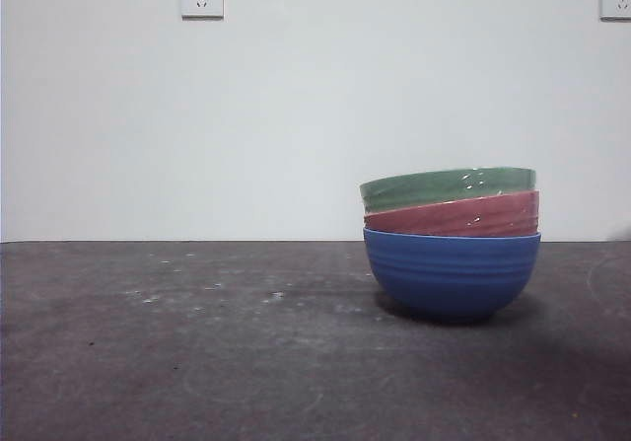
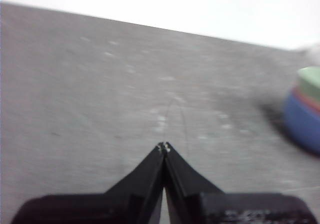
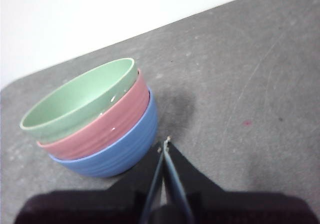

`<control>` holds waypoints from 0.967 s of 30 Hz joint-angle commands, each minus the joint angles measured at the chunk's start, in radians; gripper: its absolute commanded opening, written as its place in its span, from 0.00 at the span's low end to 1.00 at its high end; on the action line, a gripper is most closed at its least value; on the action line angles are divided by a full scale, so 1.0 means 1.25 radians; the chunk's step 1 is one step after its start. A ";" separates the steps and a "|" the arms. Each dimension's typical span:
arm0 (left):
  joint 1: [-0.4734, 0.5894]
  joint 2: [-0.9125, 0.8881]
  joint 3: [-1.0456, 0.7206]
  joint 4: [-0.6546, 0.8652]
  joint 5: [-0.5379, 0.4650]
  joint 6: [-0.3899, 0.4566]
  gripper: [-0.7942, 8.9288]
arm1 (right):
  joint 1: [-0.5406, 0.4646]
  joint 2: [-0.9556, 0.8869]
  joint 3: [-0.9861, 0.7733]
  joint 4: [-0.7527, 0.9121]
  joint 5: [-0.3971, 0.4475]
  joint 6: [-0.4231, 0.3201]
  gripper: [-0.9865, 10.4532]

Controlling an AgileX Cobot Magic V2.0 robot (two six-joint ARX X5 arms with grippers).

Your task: Pick up the green bowl on the top,put the green bowl on the left,pick up the red bowl in the middle,put the red bowl on the right

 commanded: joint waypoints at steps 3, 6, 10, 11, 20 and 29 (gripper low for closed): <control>0.002 -0.003 -0.011 0.014 0.043 -0.128 0.08 | 0.001 0.001 -0.006 0.001 -0.003 0.052 0.08; 0.002 -0.002 0.000 0.015 0.042 -0.159 0.08 | 0.001 0.002 0.016 -0.026 -0.001 0.070 0.08; 0.002 0.022 0.042 0.001 0.036 -0.160 0.08 | 0.001 0.024 0.074 -0.061 0.003 0.095 0.08; 0.002 0.038 0.057 -0.002 0.036 -0.160 0.08 | 0.001 0.033 0.092 -0.065 0.003 0.096 0.08; 0.002 0.258 0.243 0.005 0.043 -0.106 0.08 | 0.001 0.189 0.314 -0.159 0.002 0.060 0.08; 0.002 0.493 0.470 -0.077 0.198 0.057 0.08 | 0.001 0.390 0.549 -0.285 -0.004 -0.096 0.08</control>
